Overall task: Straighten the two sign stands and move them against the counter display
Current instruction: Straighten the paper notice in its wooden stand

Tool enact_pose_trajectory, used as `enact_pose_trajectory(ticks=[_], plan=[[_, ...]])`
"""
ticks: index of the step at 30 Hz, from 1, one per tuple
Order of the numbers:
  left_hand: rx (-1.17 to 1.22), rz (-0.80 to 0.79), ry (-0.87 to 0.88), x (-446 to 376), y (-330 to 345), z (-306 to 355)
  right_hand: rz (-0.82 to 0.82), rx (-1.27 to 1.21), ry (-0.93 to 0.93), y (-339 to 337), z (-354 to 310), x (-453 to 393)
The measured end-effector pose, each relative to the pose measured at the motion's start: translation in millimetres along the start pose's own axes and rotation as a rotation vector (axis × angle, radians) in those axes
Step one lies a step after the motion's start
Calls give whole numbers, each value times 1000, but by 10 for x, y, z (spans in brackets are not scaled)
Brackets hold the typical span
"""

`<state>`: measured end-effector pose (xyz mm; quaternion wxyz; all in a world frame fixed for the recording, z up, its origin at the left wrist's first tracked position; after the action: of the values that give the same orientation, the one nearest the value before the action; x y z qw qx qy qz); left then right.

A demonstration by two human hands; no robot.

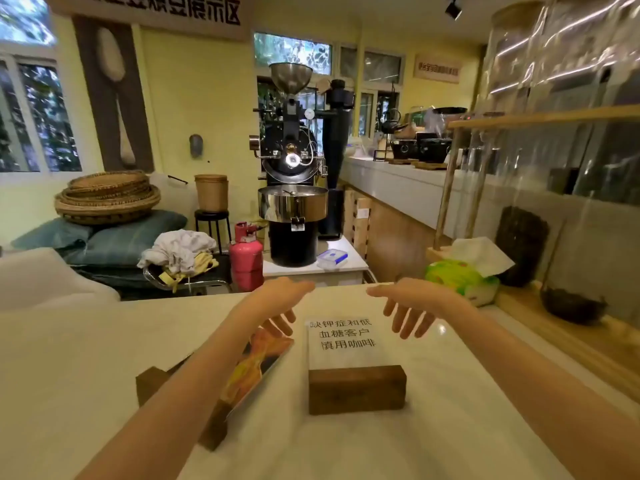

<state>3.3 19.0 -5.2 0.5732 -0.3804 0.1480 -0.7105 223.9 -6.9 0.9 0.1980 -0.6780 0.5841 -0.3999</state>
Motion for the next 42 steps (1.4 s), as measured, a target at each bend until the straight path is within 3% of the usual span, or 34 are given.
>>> enact_pose_trajectory(ticks=[9,17,27,32,42], plan=[[-41,-145,-160,-129,386,-244,-103,-207,129,293,487,-86],[-9,-134,-89,-149,572,-315,-74,-595,154,544,589,-103],[52,-133,-66,-112,601,-381,10,-518,20,600,546,-38],[83,-64,8,-4,582,-321,102,-464,-89,607,559,0],[-1,239,362,196,588,-206,367,-517,-309,592,552,237]])
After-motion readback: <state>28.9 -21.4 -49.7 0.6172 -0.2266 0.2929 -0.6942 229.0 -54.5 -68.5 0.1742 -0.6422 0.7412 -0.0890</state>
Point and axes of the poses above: each hand's wrist, its own x-axis away from the middle knuckle, its own y-axis out of the palm, z = x × y, the point moved 2 cm from there along -x, towards the middle knuckle, and after that the axes turned 9 degrees about -y, right-handed, at the moved point
